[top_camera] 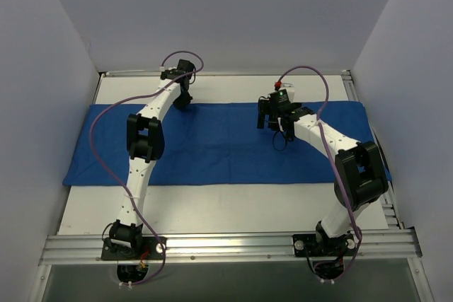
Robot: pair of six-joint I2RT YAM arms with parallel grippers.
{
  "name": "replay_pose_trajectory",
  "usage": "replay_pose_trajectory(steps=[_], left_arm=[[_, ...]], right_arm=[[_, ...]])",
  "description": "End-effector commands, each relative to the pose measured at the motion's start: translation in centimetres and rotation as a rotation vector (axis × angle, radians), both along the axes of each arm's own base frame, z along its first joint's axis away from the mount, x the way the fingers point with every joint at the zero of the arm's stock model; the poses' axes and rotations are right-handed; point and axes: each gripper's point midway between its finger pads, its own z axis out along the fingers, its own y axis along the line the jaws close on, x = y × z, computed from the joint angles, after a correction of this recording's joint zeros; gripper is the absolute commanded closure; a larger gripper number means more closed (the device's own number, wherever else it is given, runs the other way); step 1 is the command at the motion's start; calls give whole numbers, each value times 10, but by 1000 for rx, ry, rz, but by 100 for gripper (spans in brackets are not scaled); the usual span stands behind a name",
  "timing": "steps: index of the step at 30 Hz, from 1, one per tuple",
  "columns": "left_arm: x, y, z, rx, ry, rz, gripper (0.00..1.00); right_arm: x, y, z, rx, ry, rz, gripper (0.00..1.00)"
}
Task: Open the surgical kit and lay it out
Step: Open the surgical kit at the center of the board.
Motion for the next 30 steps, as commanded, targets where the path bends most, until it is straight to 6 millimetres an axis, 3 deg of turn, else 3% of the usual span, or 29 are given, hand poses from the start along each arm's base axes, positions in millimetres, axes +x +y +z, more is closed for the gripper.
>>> replay_pose_trajectory(steps=[1, 10, 17, 24, 30], left_arm=[[5, 0, 26, -2, -49, -12, 75], [10, -1, 50, -2, -96, -43, 96], [4, -2, 74, -3, -112, -62, 98], [-3, -2, 100, 8, -147, -72, 98], [-5, -7, 110, 9, -161, -88, 98]], right_arm=[[2, -1, 15, -16, -31, -8, 7], [15, -2, 29, -6, -83, -63, 7], [47, -19, 54, -5, -169, -256, 7], [75, -31, 42, -12, -138, -425, 8], [101, -24, 24, 19, -144, -479, 11]])
